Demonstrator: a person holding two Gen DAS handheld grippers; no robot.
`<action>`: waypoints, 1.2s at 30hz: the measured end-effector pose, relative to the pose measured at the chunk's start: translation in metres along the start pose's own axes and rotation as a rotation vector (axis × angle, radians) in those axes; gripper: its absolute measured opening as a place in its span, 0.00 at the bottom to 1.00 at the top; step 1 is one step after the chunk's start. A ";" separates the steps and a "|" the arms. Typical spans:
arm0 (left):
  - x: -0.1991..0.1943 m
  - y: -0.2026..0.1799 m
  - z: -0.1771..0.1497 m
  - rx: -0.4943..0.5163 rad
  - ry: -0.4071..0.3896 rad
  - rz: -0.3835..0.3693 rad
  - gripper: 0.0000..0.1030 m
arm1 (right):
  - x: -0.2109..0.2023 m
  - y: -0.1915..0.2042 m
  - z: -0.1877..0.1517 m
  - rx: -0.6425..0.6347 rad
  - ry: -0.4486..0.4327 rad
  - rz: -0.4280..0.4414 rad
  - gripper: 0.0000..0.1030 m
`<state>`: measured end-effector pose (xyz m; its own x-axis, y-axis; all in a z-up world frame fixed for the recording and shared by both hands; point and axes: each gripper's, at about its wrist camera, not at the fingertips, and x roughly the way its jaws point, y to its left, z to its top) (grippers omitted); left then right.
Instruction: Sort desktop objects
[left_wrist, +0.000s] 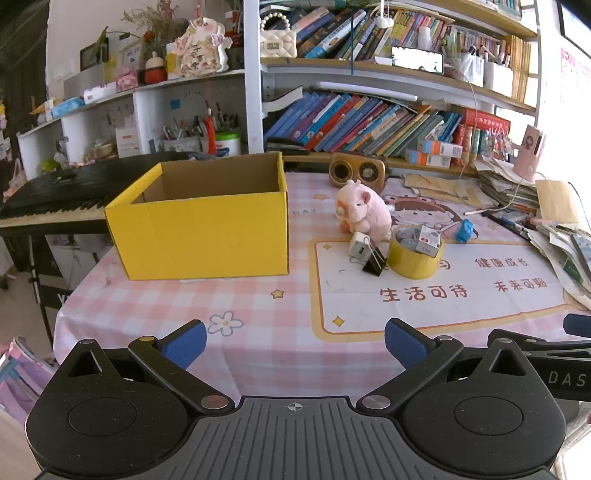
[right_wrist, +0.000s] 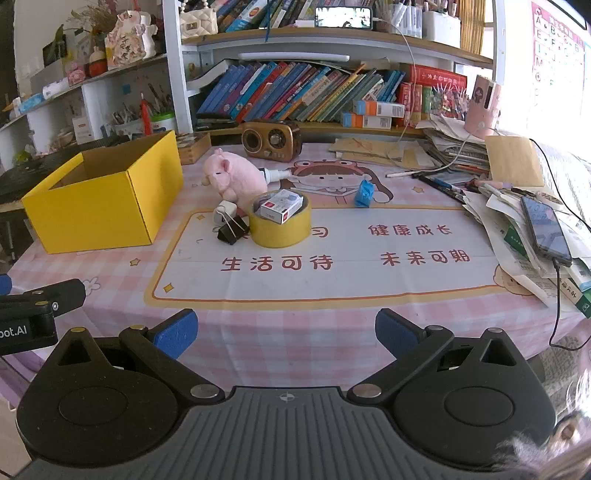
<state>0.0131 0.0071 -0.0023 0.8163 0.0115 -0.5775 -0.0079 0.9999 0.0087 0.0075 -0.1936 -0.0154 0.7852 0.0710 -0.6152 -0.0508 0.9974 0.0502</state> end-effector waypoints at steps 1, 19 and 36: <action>0.001 0.000 0.001 0.000 0.000 0.000 1.00 | 0.001 0.000 0.000 0.000 0.000 -0.001 1.00; 0.008 0.000 0.003 0.003 0.002 -0.003 1.00 | 0.005 0.001 0.002 0.000 0.001 -0.002 1.00; 0.008 0.001 -0.001 0.005 0.004 -0.009 1.00 | 0.012 0.001 0.000 -0.003 0.013 0.000 1.00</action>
<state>0.0191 0.0083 -0.0073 0.8139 0.0029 -0.5810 0.0019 1.0000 0.0077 0.0168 -0.1915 -0.0230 0.7771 0.0715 -0.6253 -0.0530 0.9974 0.0482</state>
